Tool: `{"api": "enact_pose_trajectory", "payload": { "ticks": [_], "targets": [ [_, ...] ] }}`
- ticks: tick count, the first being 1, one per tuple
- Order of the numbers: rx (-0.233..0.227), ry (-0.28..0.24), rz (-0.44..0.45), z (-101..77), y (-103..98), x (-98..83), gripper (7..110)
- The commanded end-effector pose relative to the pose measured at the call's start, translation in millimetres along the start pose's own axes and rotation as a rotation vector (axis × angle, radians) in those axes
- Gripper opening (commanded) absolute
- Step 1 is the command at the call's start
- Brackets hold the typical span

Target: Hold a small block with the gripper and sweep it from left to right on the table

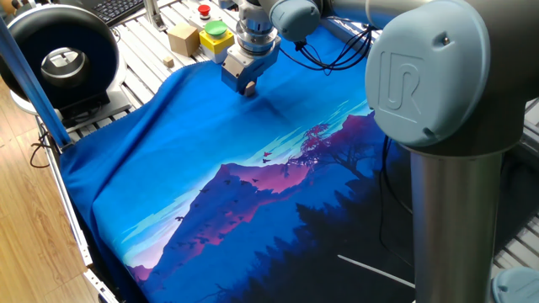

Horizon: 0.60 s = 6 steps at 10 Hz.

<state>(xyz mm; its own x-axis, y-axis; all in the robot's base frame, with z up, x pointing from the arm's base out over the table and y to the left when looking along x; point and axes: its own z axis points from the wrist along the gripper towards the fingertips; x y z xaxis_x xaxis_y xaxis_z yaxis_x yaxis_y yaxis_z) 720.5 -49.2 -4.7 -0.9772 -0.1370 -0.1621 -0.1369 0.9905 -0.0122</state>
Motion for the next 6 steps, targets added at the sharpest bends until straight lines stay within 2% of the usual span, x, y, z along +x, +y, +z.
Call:
{"api": "enact_pose_trajectory", "payload": {
  "ticks": [1,6],
  "targets": [
    [-0.012,-0.003,0.012,-0.9,1.0,-0.8,22],
    [-0.024,-0.004,0.020,-0.9,5.3,-0.3,22]
  ]
}}
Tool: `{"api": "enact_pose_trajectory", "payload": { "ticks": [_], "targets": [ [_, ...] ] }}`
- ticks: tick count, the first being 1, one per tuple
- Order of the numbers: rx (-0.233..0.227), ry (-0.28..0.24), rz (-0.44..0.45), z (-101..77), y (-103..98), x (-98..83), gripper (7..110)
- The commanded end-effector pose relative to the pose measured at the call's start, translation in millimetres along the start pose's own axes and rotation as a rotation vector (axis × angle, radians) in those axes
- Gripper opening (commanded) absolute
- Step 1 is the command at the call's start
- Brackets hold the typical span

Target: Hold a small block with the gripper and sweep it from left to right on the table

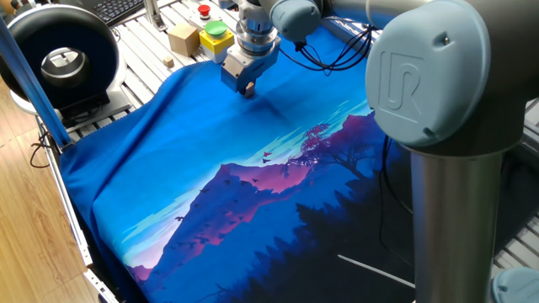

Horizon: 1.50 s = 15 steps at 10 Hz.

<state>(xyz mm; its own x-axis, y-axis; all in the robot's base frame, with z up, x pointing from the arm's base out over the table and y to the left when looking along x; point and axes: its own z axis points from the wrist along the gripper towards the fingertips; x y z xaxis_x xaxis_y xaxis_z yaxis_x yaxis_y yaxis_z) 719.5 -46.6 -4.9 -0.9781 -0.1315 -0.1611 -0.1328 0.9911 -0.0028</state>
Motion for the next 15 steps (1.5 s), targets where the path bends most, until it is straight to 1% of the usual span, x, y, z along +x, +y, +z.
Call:
{"api": "enact_pose_trajectory", "payload": {
  "ticks": [1,4,5,8,10,12,15],
  "targets": [
    [-0.015,-0.006,0.017,-0.6,4,-0.5,22],
    [-0.025,-0.002,0.023,-3.5,6,0.6,22],
    [-0.029,-0.006,0.030,-2.8,10,0.8,22],
    [-0.019,-0.014,0.061,0.5,25,1.0,22],
    [-0.028,-0.012,0.061,-1.3,26,2.7,22],
    [-0.038,-0.002,0.065,-7.1,28,4.8,22],
    [-0.035,-0.007,0.083,-5.4,37,4.0,22]
  ]
}}
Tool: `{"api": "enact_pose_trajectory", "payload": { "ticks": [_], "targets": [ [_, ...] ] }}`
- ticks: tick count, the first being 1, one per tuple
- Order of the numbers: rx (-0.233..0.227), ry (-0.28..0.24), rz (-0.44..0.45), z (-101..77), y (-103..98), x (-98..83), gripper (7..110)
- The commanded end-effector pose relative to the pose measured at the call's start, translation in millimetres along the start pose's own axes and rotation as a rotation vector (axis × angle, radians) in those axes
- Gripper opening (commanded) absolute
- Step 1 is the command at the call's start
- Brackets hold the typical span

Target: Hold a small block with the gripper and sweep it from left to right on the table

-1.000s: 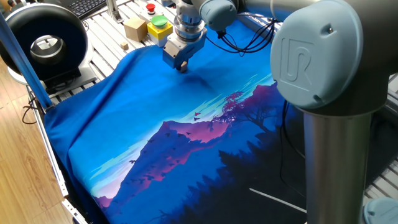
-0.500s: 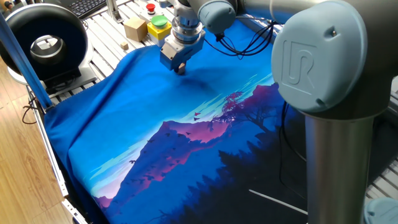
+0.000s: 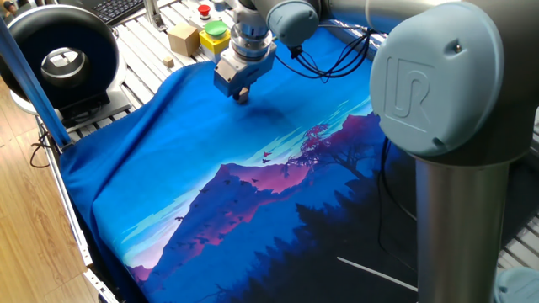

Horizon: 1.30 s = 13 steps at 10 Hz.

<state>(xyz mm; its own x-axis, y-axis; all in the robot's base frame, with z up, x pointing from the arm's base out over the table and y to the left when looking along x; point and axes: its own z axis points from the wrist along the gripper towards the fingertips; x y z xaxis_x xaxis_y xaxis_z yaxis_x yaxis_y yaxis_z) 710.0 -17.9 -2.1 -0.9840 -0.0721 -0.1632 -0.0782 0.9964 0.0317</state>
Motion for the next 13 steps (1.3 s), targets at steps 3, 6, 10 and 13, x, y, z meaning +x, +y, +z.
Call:
{"api": "enact_pose_trajectory", "payload": {
  "ticks": [3,6,10,13],
  "targets": [
    [-0.008,-0.007,0.036,-0.8,15,0.8,22],
    [-0.009,-0.014,0.045,-0.3,23,1.5,22],
    [0.004,-0.009,0.084,-4.5,46,3.0,22],
    [0.002,-0.007,0.101,-7.1,60,5.1,22]
  ]
}}
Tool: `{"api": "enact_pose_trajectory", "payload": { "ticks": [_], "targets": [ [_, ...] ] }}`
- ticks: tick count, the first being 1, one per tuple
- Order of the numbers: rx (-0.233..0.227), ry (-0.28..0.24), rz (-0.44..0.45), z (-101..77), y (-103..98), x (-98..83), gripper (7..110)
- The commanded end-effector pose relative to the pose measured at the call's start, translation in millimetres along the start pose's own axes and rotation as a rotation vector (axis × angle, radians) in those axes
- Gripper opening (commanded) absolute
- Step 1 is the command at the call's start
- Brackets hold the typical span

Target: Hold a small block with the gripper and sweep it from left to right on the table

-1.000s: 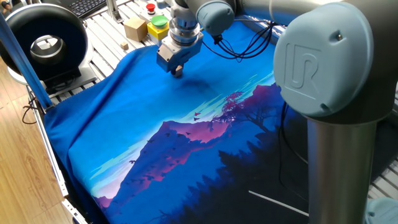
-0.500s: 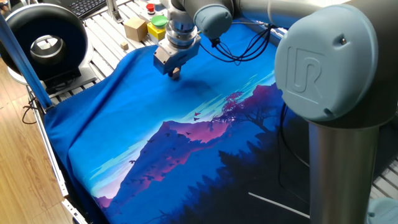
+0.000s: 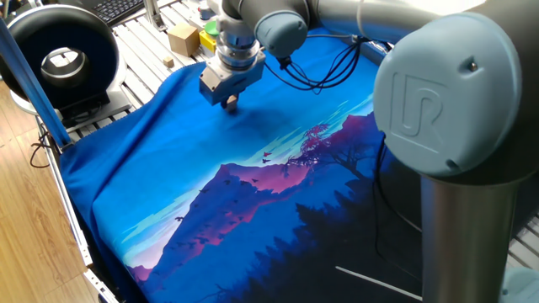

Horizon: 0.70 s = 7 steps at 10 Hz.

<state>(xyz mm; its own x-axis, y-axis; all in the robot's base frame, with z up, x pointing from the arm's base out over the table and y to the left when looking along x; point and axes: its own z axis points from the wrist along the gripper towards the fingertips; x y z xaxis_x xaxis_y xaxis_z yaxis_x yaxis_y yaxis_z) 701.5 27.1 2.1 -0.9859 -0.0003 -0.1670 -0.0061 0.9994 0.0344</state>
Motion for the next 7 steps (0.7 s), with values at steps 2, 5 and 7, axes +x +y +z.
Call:
{"api": "enact_pose_trajectory", "payload": {
  "ticks": [2,5,7],
  "targets": [
    [-0.006,-0.001,0.039,-4.2,22,3.2,22],
    [0.002,-0.006,0.050,-0.5,31,4.0,22],
    [0.010,-0.004,0.059,-1.6,38,4.9,22]
  ]
}}
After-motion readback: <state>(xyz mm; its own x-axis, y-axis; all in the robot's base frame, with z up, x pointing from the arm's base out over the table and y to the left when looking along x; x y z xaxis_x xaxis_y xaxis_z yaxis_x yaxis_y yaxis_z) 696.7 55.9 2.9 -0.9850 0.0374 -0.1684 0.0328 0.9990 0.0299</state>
